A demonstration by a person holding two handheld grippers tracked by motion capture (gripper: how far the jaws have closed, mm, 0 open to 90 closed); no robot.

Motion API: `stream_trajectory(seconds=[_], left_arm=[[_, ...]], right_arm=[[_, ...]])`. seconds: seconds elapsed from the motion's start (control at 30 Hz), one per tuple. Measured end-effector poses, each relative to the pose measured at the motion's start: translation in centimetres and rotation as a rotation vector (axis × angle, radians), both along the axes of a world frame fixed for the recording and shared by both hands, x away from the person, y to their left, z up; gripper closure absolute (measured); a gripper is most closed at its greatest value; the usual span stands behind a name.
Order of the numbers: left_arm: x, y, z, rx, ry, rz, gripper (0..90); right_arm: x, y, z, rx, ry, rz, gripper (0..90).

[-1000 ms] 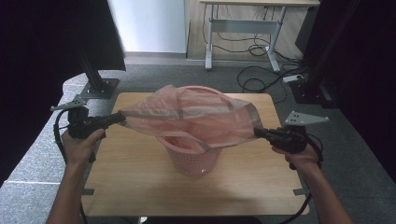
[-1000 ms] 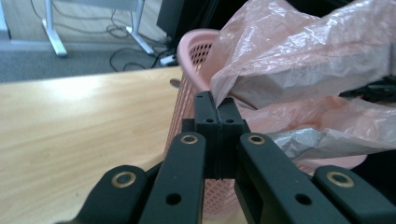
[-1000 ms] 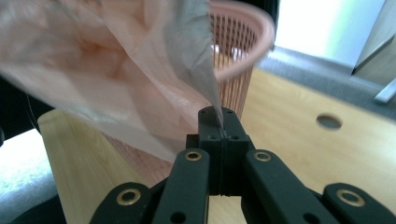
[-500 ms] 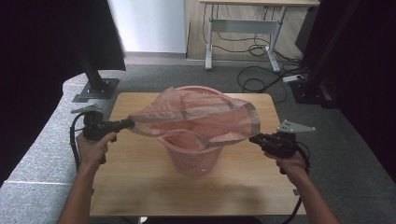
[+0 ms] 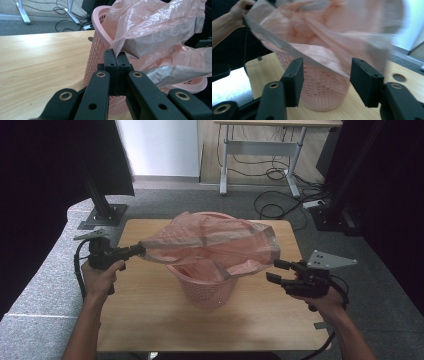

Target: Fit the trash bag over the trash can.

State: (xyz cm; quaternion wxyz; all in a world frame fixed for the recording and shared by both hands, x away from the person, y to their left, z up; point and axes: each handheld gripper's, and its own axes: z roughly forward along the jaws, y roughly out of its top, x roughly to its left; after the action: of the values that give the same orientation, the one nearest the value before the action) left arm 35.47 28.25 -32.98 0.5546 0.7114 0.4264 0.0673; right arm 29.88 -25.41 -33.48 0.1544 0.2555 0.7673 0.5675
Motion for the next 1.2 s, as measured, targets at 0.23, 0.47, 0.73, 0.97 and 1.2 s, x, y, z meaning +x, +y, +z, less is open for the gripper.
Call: stream_trajectory(seconds=[0.23, 0.47, 0.73, 0.97, 1.2], left_arm=[[-0.1, -0.2, -0.1, 0.003, 0.003, -0.005, 89.5], [-0.1, -0.2, -0.6, 0.002, 0.010, -0.005, 89.5], [0.2, -0.6, -1.2, 0.015, 0.027, -0.012, 89.5], [0.9, -0.9, -2.1, 0.042, 0.055, -0.004, 89.5], [1.8, -1.6, -3.1, 0.083, 0.067, 0.018, 89.6]], right_arm=[[0.6, 3.4, -0.5, -0.033, -0.028, 0.064, 37.9], [0.3, 5.1, -1.4, -0.013, -0.030, 0.145, 80.2], [0.4, 6.3, -4.0, -0.040, 0.021, 0.232, 89.0], [1.0, 7.8, -6.9, -0.083, 0.075, 0.251, 89.0], [2.3, 7.5, -8.6, -0.133, 0.100, 0.219, 89.1]])
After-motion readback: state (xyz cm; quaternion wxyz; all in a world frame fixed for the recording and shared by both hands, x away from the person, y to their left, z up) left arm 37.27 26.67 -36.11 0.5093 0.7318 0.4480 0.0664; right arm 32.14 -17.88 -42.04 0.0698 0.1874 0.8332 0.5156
